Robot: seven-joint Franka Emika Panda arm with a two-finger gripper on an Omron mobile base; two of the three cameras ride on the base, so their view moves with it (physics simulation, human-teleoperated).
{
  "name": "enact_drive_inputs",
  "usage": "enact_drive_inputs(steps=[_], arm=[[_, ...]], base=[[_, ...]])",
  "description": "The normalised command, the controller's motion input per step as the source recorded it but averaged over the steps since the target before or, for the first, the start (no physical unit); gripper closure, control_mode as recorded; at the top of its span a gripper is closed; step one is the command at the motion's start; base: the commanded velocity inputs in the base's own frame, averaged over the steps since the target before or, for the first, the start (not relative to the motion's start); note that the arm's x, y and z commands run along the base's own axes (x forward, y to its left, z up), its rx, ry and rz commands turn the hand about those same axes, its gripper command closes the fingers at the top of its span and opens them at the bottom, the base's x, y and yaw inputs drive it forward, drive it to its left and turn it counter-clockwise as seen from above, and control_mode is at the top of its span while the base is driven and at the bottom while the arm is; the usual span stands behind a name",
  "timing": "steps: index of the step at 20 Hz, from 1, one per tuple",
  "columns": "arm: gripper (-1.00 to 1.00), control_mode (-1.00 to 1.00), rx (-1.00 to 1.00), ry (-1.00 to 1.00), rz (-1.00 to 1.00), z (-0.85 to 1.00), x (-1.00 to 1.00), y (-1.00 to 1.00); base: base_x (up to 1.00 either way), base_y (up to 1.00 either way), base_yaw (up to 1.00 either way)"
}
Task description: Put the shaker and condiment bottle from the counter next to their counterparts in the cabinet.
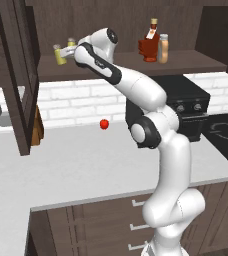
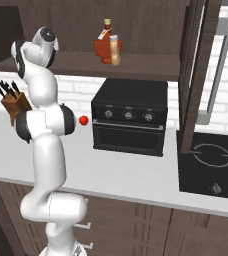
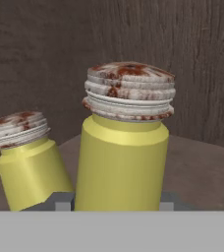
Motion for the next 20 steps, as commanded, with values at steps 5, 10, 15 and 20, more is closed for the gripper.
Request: enact_drive_inputs(steps=[5, 10, 15, 20], arm=[[1.0, -1.0, 0.0, 0.0, 0.04, -0.31, 0.04, 0.01], [1.0, -1.0, 0.0, -0.01, 0.04, -0.3, 0.0, 0.02], [-1.0, -1.0, -0.01, -0.01, 0.03, -0.26, 0.0, 0.07], [-1.0, -1.0, -0.01, -0.04, 0.02, -0.15, -0.05, 0.0]], base=[[0.0, 0.0, 0.0], [0.0, 0.0, 0.0], [0.0, 0.0, 0.0], [0.0, 0.0, 0.0]])
